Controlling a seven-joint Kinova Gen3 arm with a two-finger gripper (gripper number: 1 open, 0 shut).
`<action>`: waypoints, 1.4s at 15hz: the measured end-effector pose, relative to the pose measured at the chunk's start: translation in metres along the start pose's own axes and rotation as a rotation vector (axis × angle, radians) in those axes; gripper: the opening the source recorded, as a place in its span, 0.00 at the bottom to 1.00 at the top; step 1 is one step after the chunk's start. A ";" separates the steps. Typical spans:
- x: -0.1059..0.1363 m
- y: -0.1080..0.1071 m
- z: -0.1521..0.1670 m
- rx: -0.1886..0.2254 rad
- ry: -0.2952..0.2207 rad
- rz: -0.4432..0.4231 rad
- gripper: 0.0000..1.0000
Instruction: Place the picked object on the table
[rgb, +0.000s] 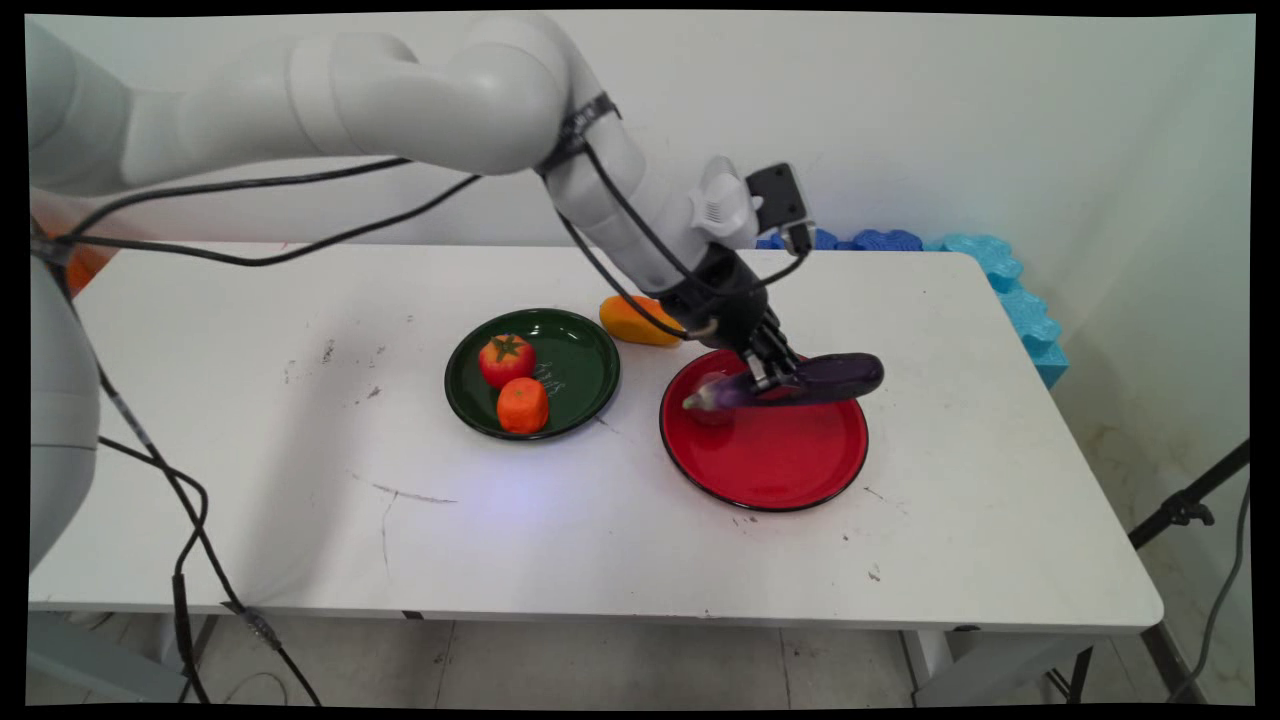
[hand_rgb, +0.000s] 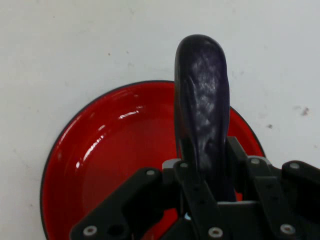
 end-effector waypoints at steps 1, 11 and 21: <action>-0.003 0.004 -0.008 -0.004 -0.002 0.010 0.00; -0.078 0.033 -0.063 -0.037 -0.048 0.053 0.00; -0.160 0.051 -0.064 -0.075 -0.072 0.073 0.00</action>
